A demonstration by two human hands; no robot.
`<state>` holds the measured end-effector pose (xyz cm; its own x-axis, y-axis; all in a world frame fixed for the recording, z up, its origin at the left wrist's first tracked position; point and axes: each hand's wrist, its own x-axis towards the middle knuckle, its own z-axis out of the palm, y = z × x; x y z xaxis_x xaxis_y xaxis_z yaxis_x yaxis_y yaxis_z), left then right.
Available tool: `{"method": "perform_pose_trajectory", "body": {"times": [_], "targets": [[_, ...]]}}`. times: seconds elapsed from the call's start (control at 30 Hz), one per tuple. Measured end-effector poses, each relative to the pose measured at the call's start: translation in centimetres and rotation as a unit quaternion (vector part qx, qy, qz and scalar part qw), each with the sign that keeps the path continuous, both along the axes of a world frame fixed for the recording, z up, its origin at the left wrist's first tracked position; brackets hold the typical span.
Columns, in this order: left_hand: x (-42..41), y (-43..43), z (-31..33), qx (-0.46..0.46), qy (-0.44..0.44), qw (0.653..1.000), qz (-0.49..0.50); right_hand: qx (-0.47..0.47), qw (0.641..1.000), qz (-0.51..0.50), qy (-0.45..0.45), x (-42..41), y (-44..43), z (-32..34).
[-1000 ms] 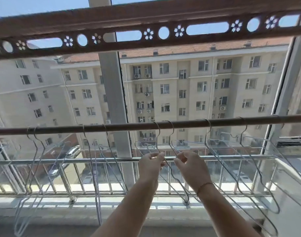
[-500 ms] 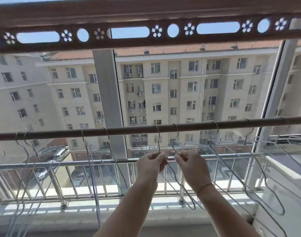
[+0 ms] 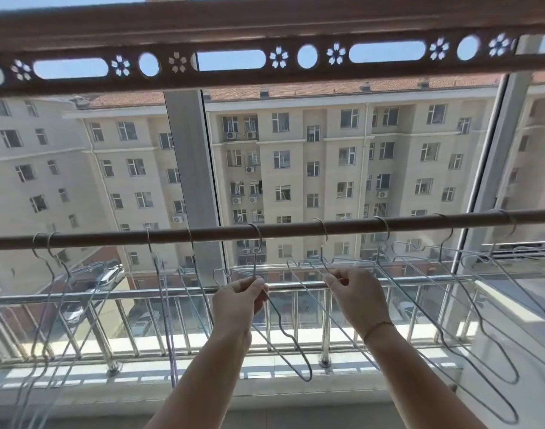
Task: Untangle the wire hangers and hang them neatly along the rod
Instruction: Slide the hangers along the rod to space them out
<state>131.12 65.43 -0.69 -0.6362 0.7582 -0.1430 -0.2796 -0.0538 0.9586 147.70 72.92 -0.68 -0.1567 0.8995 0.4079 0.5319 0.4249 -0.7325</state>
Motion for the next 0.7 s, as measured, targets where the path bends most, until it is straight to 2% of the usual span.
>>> {"method": "perform_pose_trajectory", "body": {"times": [0.2,0.4,0.47,0.57,0.63,0.7], "targets": [[0.6,-0.4,0.4,0.002,-0.007,1.0,0.009,-0.012,1.0,-0.006,-0.016,0.5,0.2,0.0],[0.2,-2.8,1.3,0.03,0.049,0.998,0.024,0.11,0.993,-0.04,0.01,0.0,-1.7,1.8],[-0.6,-4.1,1.6,0.052,0.086,0.993,0.058,0.151,0.988,-0.004,0.025,-1.0,-3.2,2.5],[-2.9,-6.2,1.7,0.084,0.176,0.969,0.153,0.156,0.984,0.072,0.047,-3.7,-5.9,3.1],[-5.0,-7.3,1.4,0.061,0.25,0.941,0.219,0.146,0.982,0.113,0.05,-6.1,-7.6,2.9],[-7.1,-7.9,0.8,0.018,0.287,0.924,0.251,0.131,0.98,0.147,0.036,-8.8,-8.5,2.3]]}}
